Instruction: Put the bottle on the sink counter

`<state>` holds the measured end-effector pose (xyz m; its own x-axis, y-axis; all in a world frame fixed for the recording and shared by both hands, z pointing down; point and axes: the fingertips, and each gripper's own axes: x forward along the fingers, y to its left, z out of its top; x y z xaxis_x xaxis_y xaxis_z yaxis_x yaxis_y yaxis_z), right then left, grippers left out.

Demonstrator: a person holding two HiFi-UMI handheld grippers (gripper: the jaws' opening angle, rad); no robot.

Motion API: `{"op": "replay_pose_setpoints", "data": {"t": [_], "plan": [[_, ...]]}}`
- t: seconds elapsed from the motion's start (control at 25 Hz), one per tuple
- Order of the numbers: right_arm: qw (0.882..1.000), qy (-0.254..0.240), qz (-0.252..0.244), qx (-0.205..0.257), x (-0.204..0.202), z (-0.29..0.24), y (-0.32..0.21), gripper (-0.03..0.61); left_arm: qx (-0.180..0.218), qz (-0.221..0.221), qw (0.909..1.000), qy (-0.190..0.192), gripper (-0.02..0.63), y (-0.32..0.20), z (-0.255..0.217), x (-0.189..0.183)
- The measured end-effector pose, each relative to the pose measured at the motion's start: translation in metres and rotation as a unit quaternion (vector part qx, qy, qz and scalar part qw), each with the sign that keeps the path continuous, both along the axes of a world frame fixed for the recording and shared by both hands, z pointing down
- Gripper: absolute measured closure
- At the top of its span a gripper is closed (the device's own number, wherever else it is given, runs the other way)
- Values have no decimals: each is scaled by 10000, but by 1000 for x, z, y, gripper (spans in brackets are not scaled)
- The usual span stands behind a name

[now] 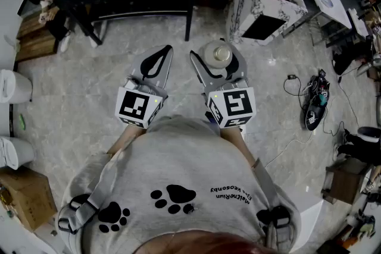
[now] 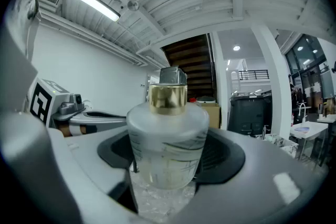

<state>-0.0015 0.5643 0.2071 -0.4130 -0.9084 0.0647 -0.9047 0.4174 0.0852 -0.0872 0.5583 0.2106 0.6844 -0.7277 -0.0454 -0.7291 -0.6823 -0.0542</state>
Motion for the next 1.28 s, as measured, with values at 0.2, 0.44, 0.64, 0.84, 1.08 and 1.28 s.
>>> {"op": "replay_pose_setpoints", "data": {"t": [0.2, 0.44, 0.64, 0.84, 1.08, 1.28], "plan": [[10000, 42, -85, 0, 8, 3, -2, 242, 4, -70, 10000, 22, 612, -4, 2, 8], [9998, -22, -173, -43, 20, 5, -6, 242, -44, -165, 9999, 4, 612, -7, 7, 17], [9996, -89, -264, -102, 19, 9, -14, 242, -121, -250, 9996, -11, 612, -15, 14, 16], [9992, -179, -327, -157, 15, 15, -33, 242, -101, -304, 9995, 14, 612, -36, 17, 9], [9994, -117, -282, -156, 2, 19, -87, 242, -48, -262, 9996, 111, 612, -95, 19, -6], [9996, -29, -175, -220, -7, 23, -153, 242, 13, -121, 9999, 75, 612, -158, 17, -14]]}}
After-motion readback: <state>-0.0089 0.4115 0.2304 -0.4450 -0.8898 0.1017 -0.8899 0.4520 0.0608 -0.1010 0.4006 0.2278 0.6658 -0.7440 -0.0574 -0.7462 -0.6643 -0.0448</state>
